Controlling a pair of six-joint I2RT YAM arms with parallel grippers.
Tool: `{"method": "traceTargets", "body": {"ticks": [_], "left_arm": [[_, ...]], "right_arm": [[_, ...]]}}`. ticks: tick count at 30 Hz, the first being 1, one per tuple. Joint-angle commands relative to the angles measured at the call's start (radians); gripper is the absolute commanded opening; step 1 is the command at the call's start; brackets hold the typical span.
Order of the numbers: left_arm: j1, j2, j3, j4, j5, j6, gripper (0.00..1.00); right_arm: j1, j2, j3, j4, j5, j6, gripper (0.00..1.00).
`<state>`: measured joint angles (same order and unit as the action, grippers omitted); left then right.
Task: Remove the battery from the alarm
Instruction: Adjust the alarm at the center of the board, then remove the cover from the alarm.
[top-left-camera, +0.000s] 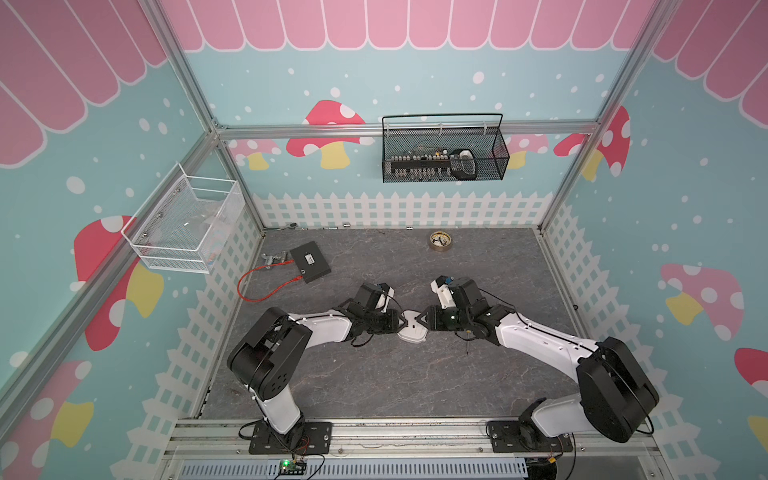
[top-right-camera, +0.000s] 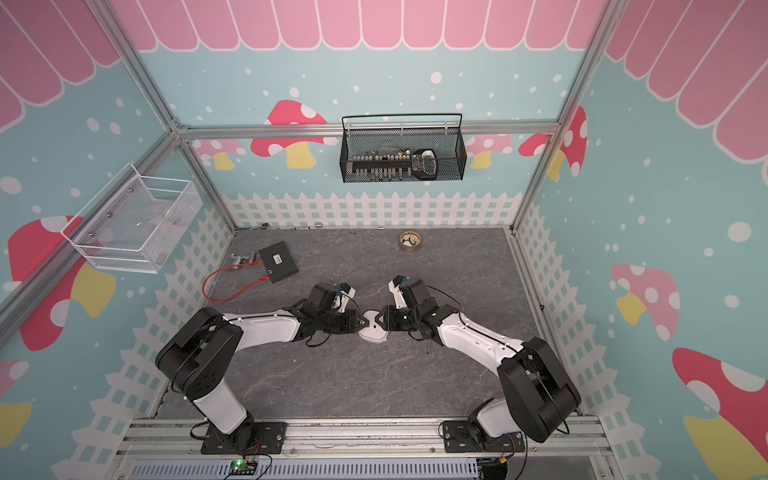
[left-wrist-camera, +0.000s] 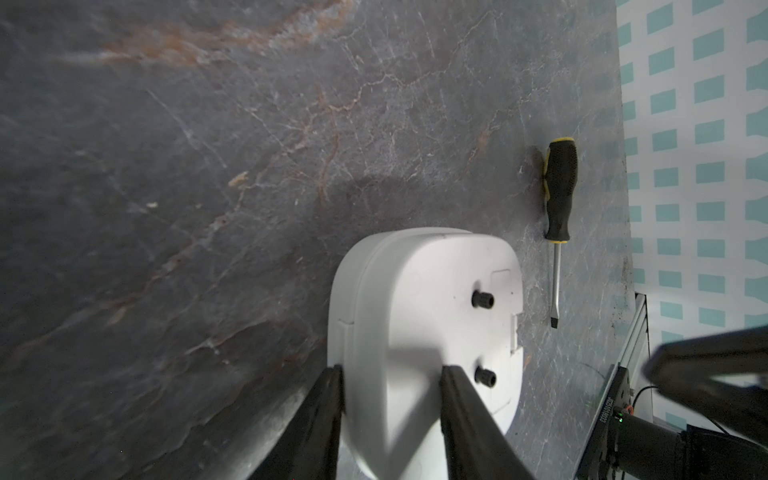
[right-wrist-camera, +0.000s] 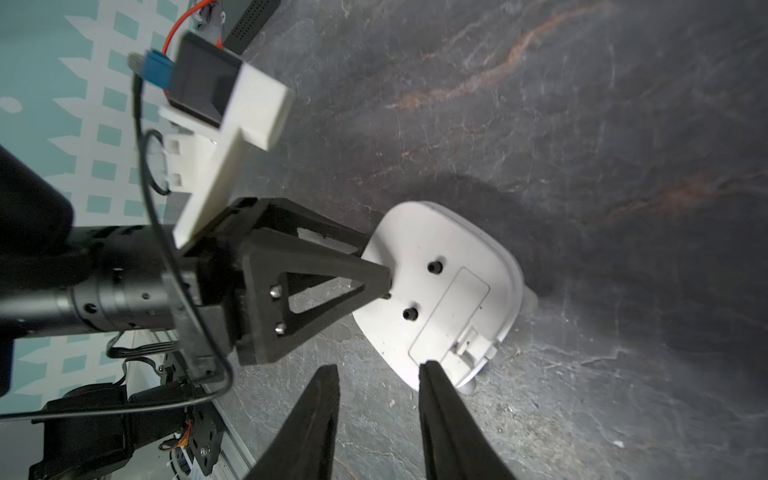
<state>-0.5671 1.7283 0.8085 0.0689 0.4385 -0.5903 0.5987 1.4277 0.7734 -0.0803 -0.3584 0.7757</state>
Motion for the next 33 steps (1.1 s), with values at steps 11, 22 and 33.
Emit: {"method": "traceTargets", "body": {"ticks": [11, 22, 33], "left_arm": [[-0.005, 0.002, -0.055, -0.098, -0.062, -0.005, 0.40], [-0.006, 0.012, -0.051, -0.096, -0.063, -0.003, 0.40], [-0.006, 0.010, -0.046, -0.096, -0.061, -0.006, 0.39]], "right_arm": [[0.007, 0.045, -0.107, 0.197, -0.024, 0.123, 0.37], [0.008, 0.075, -0.078, 0.157, 0.035, 0.088, 0.37], [0.007, 0.103, -0.050, 0.130, 0.061, 0.062, 0.37]]}}
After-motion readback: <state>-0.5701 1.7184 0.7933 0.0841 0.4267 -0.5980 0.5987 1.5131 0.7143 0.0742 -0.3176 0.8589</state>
